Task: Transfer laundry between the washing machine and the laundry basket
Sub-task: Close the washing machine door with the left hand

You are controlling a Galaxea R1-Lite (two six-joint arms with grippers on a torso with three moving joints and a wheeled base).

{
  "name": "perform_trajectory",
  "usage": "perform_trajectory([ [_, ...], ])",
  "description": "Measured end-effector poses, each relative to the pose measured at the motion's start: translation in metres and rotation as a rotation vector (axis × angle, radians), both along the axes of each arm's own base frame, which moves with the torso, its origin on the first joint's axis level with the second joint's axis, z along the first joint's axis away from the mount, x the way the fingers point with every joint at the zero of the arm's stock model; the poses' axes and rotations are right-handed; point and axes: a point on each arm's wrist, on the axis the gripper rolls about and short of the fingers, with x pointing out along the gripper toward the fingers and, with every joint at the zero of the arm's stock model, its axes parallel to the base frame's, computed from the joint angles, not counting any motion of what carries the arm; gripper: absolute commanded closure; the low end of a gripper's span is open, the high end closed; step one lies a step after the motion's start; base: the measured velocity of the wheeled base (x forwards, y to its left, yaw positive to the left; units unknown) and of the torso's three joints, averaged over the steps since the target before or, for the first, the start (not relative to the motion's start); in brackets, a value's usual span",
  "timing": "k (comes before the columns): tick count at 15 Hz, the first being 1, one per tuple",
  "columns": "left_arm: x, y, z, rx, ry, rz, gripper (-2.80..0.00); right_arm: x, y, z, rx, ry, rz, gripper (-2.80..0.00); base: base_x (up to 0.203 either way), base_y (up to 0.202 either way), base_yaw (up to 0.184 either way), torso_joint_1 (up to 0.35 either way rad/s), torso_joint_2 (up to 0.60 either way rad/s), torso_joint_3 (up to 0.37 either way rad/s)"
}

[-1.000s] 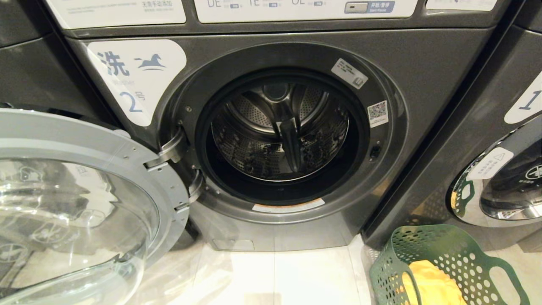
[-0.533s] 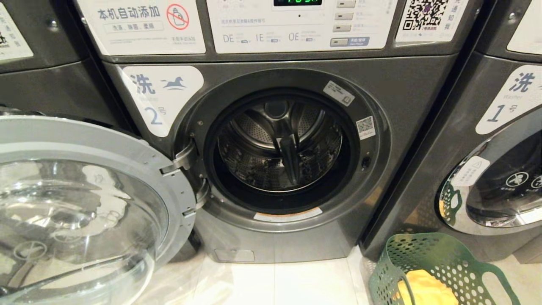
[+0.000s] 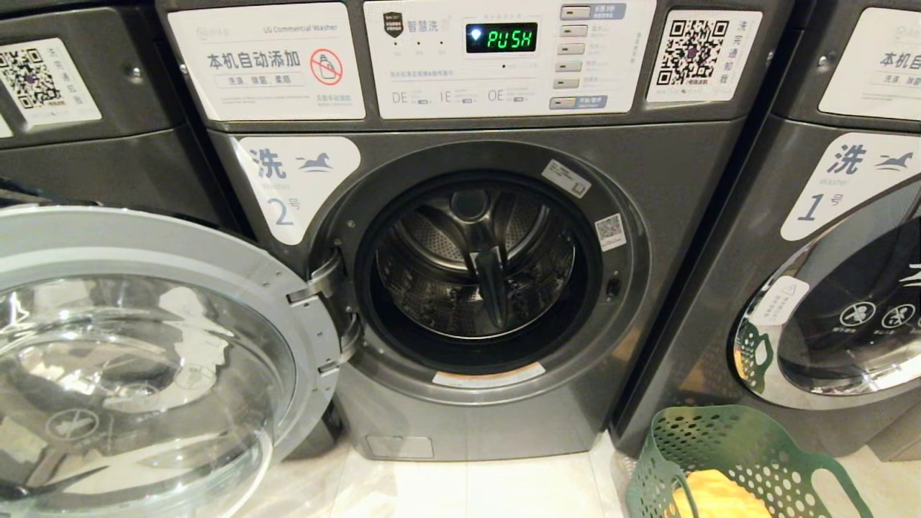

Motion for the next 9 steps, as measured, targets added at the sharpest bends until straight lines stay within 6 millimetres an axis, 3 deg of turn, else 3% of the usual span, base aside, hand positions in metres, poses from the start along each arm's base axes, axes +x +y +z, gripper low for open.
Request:
perform_trajectory([
  [6,0.0,0.0,0.0001,0.0,-0.001,0.001,0.0,0.0,0.0,0.0001,0.0,0.0,-0.001,0.0,0.0,0.0,0.0,0.0,0.0,0.0],
  [9,0.0,0.0,0.0003,0.0,-0.003,0.001,0.0,0.0,0.0,0.0001,0.0,0.0,-0.001,0.0,-0.141,0.0,0.0,0.004,0.0,0.003],
])
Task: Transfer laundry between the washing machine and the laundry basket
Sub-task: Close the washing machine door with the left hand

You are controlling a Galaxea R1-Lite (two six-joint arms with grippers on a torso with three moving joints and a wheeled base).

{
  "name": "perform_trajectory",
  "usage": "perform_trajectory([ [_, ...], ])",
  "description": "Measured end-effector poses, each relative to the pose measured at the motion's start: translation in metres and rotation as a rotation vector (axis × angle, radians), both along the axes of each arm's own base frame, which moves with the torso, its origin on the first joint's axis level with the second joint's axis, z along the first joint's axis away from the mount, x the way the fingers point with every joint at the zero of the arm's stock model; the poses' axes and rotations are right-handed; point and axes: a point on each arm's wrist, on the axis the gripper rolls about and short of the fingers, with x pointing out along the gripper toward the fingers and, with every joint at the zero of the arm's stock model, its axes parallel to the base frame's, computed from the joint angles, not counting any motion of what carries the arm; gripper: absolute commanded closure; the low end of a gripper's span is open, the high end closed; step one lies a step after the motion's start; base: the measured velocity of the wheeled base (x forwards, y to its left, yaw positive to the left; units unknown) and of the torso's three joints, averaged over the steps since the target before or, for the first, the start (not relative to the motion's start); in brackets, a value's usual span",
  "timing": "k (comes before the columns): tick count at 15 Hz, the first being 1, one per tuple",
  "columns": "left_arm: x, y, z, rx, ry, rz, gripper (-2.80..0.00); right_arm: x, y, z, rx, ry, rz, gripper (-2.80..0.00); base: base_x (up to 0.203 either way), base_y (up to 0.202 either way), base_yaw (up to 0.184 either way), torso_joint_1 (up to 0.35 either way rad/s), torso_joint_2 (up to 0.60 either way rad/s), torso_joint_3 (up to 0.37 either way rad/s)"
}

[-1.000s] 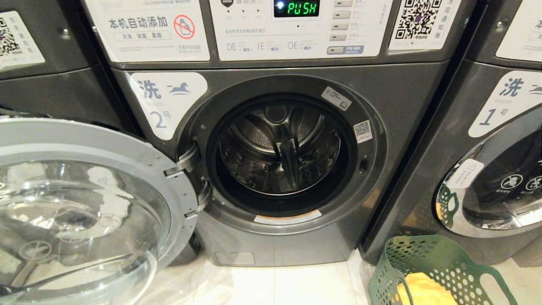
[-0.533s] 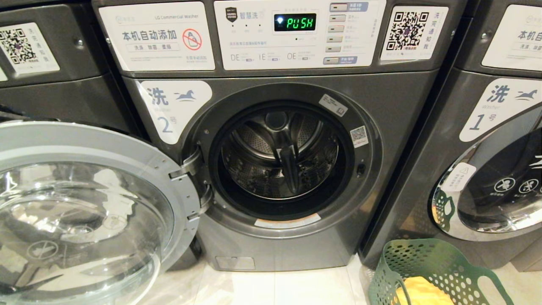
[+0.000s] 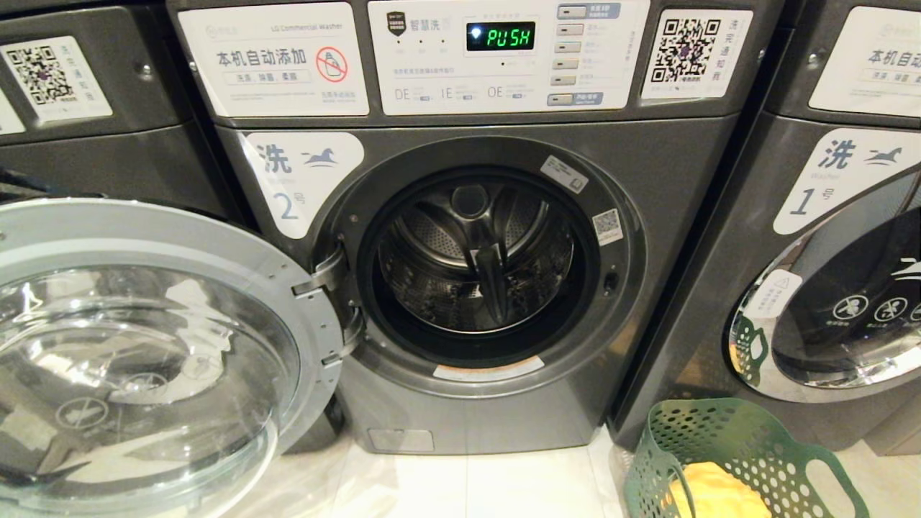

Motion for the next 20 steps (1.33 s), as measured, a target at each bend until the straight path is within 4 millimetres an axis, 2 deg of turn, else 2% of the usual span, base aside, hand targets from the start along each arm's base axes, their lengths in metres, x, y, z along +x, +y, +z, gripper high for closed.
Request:
perform_trajectory([
  [15,0.0,0.0,0.0,-0.001,0.0,0.0,0.0,-0.0001,0.0,0.0003,0.0,-0.001,-0.001,0.0,-0.193,0.0,0.001,0.002,0.0,0.004],
  [20,0.0,0.0001,0.0,-0.026,0.001,0.002,0.0,0.0,0.0,0.0,0.003,0.0,0.0,0.0,-0.023,0.0,0.001,0.0,0.0,0.001],
])
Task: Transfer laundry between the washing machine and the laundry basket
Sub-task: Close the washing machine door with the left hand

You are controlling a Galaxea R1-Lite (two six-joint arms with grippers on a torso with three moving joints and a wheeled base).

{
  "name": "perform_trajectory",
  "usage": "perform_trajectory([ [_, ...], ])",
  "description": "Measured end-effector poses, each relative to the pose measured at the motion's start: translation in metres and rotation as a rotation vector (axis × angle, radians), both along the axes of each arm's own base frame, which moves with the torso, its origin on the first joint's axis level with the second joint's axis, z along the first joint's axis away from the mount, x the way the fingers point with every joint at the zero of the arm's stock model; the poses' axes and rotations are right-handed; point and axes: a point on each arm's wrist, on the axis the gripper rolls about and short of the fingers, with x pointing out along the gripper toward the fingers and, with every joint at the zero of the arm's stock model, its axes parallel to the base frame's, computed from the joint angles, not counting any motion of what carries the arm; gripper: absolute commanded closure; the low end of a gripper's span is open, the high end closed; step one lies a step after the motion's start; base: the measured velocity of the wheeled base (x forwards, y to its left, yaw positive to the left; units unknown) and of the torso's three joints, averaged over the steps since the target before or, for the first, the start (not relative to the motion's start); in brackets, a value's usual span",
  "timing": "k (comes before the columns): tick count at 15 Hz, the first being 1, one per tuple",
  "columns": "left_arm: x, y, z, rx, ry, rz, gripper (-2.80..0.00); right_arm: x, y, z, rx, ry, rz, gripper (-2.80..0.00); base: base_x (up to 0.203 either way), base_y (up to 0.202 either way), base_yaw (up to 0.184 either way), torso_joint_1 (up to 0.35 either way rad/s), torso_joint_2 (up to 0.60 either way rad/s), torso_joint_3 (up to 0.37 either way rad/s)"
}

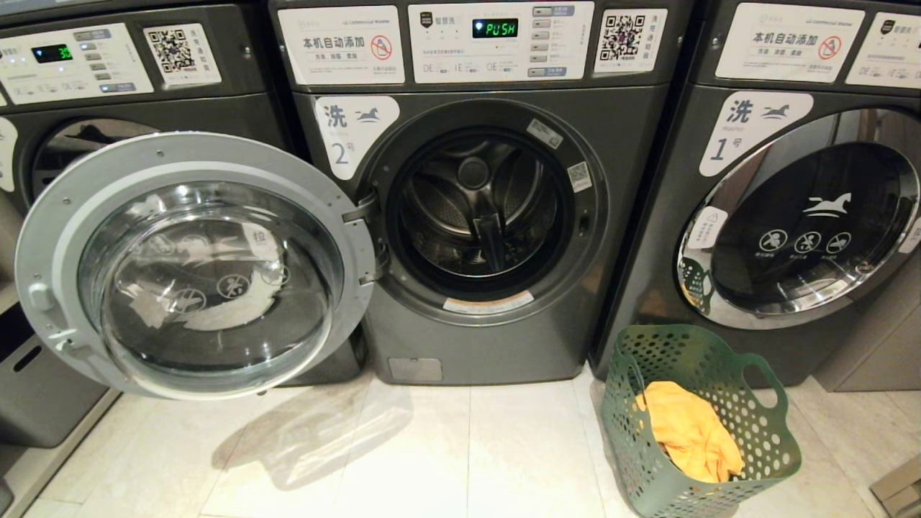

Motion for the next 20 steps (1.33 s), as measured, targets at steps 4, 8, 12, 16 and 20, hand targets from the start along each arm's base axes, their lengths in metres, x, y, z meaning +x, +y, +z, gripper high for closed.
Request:
perform_trajectory([
  [4,0.0,0.0,0.0,-0.002,0.0,-0.001,0.0,0.0,0.0,0.0,0.0,0.0,0.001,0.0,0.0,0.0,0.0,0.0,0.0,0.0],
  [8,0.0,0.0,0.0,-0.003,0.0,-0.001,0.0,0.0,0.0,0.0,0.0,0.0,0.002,0.0,0.0,0.0,0.0,0.0,0.0,0.0],
  [12,0.0,0.0,0.0,-0.001,0.0,-0.001,0.0,0.0,0.0001,-0.0001,-0.008,0.0,0.005,0.0,0.0,0.0,0.0,0.0,0.0,0.0],
  [16,0.0,0.0,0.0,-0.002,0.0,-0.001,0.0,0.0001,0.0001,-0.0001,-0.009,0.0,0.005,0.0,0.0,0.0,0.0,0.0,0.0,0.0],
  [20,0.0,0.0,0.0,-0.002,0.0,0.0,0.0,0.0001,0.0001,-0.0003,-0.008,0.0,0.005,0.0,0.0,0.0,0.0,0.0,0.0,0.0],
])
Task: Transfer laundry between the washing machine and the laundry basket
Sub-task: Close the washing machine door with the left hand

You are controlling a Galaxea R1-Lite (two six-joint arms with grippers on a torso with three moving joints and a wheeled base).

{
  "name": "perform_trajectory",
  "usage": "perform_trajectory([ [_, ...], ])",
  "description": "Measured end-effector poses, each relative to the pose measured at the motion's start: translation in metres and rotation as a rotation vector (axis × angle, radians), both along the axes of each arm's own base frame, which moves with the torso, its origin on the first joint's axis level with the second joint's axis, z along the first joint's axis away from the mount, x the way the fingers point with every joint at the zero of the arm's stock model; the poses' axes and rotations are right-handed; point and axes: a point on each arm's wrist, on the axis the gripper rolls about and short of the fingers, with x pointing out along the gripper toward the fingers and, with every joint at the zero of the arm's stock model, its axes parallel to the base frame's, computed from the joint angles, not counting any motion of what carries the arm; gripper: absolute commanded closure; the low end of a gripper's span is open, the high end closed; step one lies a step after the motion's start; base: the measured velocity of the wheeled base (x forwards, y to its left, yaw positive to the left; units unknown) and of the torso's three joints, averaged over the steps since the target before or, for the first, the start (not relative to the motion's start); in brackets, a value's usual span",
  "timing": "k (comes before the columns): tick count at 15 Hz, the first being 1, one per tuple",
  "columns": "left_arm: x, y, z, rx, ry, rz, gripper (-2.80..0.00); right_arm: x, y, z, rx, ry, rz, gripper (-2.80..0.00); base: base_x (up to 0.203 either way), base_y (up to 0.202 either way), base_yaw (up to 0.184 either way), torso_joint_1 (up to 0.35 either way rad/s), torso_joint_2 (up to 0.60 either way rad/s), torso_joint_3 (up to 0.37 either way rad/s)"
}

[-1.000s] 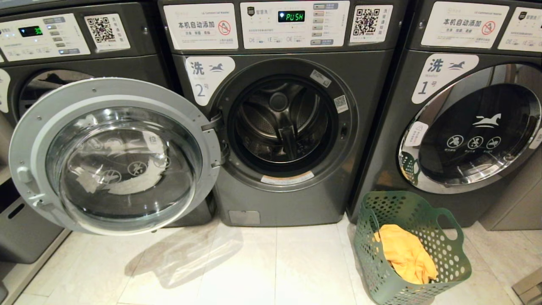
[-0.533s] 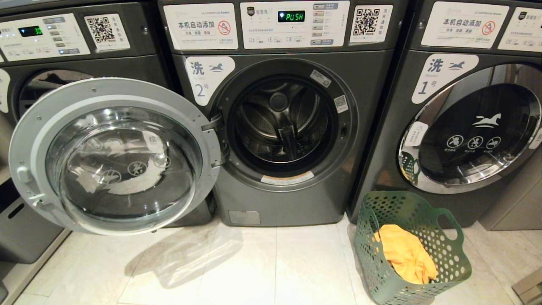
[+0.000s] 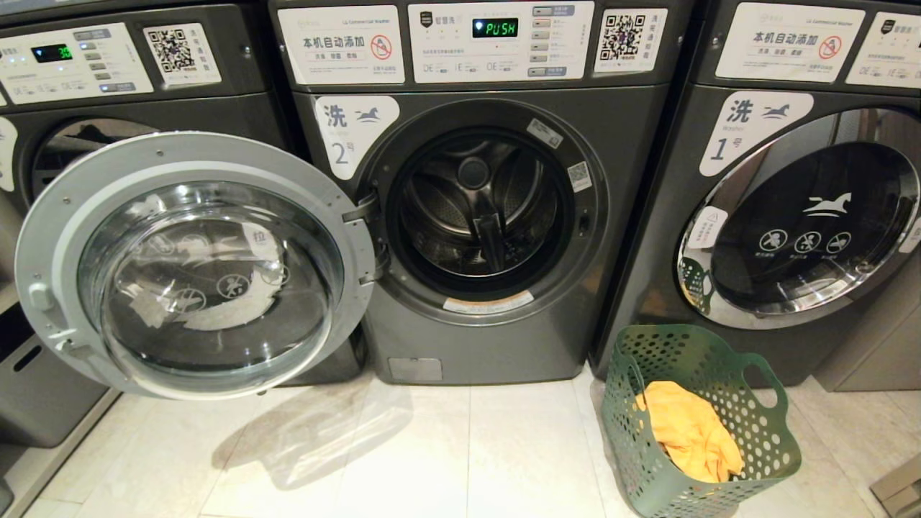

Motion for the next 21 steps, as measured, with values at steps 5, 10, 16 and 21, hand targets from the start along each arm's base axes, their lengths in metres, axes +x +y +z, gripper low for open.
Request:
perform_trajectory([
  [5,0.0,0.0,-0.0001,-0.002,0.001,0.001,0.0,0.0,0.0,0.0,-0.003,0.0,0.0,0.0,0.0,0.0,0.0,0.0,0.0,0.0],
  [10,0.0,0.0001,-0.0002,-0.003,0.002,0.003,0.0,0.0,0.0,0.0001,-0.005,0.0,0.001,0.0,0.0,0.0,0.0,0.0,0.0,0.0],
  [16,0.0,0.0001,0.0,-0.004,0.001,0.003,0.0,-0.0001,0.0,0.0003,-0.005,0.0,0.001,0.0,0.0,0.0,0.0,0.0,0.0,0.0],
  [21,0.0,-0.0002,-0.0002,0.039,0.001,-0.008,0.0,-0.0001,0.0004,0.0004,-0.043,-0.001,0.019,0.0,0.0,0.0,0.0,0.0,0.0,0.0],
])
